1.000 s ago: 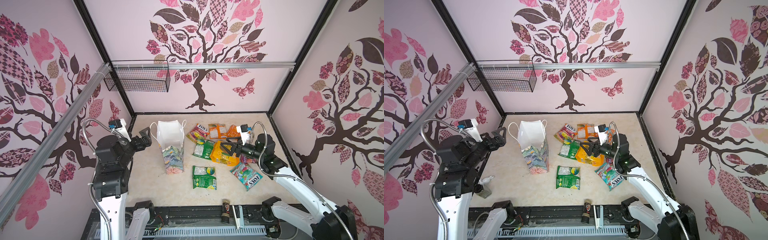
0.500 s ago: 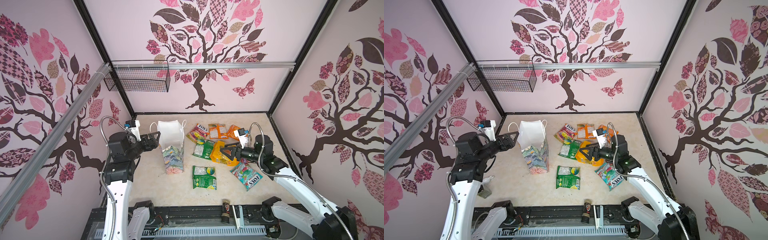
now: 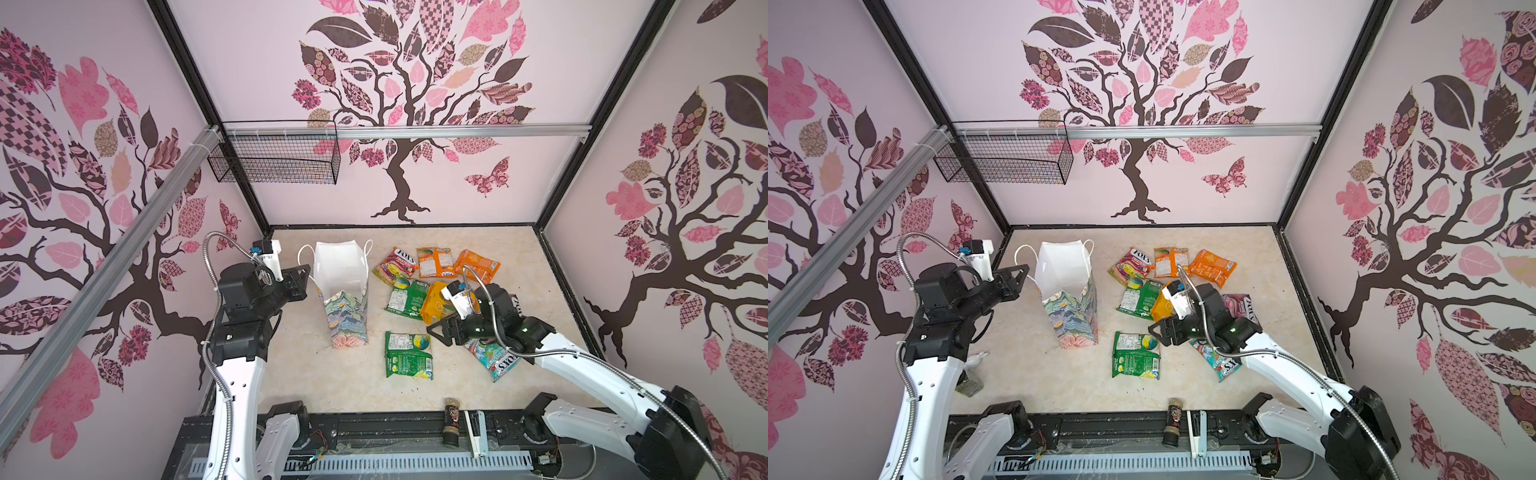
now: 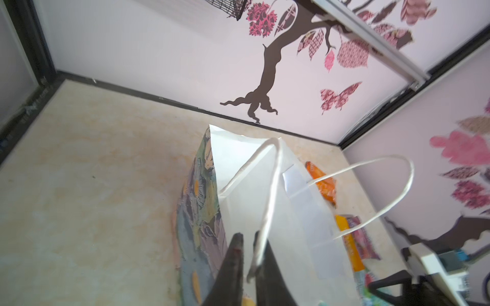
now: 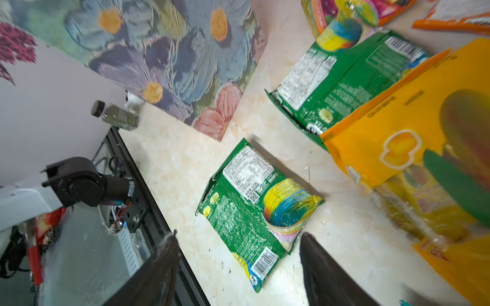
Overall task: Place the snacks into the paper bag
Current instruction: 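Grasp the bag's handle with the left gripper while the right arm reaches toward the snacks, then lower the right gripper onto the green Spring Tea candy bag nearest the robot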
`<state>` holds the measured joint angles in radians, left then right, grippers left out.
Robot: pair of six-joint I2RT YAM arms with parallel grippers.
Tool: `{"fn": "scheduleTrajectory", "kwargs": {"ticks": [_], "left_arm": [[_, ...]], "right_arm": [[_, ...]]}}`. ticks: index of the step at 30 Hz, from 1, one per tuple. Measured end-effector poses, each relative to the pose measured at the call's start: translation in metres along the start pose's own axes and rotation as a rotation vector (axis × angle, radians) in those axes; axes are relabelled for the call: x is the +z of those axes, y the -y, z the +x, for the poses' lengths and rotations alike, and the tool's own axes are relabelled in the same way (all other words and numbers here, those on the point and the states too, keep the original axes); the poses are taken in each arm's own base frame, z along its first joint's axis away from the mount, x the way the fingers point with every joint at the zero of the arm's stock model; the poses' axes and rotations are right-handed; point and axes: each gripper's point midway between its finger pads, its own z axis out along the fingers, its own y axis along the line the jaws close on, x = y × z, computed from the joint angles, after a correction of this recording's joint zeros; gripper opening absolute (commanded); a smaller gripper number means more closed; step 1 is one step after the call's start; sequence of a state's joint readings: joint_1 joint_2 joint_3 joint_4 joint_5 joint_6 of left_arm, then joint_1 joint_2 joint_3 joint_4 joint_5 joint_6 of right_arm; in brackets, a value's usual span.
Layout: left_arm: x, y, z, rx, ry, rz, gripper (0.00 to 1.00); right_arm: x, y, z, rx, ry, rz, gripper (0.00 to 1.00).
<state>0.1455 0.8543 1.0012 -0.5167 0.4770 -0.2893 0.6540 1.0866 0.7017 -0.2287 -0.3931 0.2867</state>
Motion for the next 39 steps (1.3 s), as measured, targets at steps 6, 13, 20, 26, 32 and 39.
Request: {"fn": "scheduleTrajectory", "kwargs": {"ticks": [6,13,20,26,32,39], "left_arm": [[0.003,-0.002,0.001,-0.003,-0.007,-0.006,0.00],[0.002,-0.004,0.001,-0.002,-0.003,-0.012,0.00],[-0.004,-0.008,0.000,0.005,0.027,-0.048,0.00],[-0.005,-0.011,-0.001,0.005,0.033,-0.066,0.00],[-0.006,-0.012,-0.002,0.007,0.040,-0.073,0.00],[-0.010,-0.012,-0.004,0.009,0.054,-0.084,0.00]], "right_arm": [[0.010,0.021,0.027,0.005,-0.062,0.108,0.71],[0.027,0.030,0.059,-0.057,-0.157,0.211,0.70],[0.053,-0.048,0.092,-0.458,-0.232,0.172,0.71],[0.061,-0.074,0.092,-0.679,-0.137,0.222,0.74],[0.077,-0.077,0.104,-0.804,-0.129,0.275,0.74],[0.088,-0.069,0.102,-0.862,-0.120,0.324,0.76]]}}
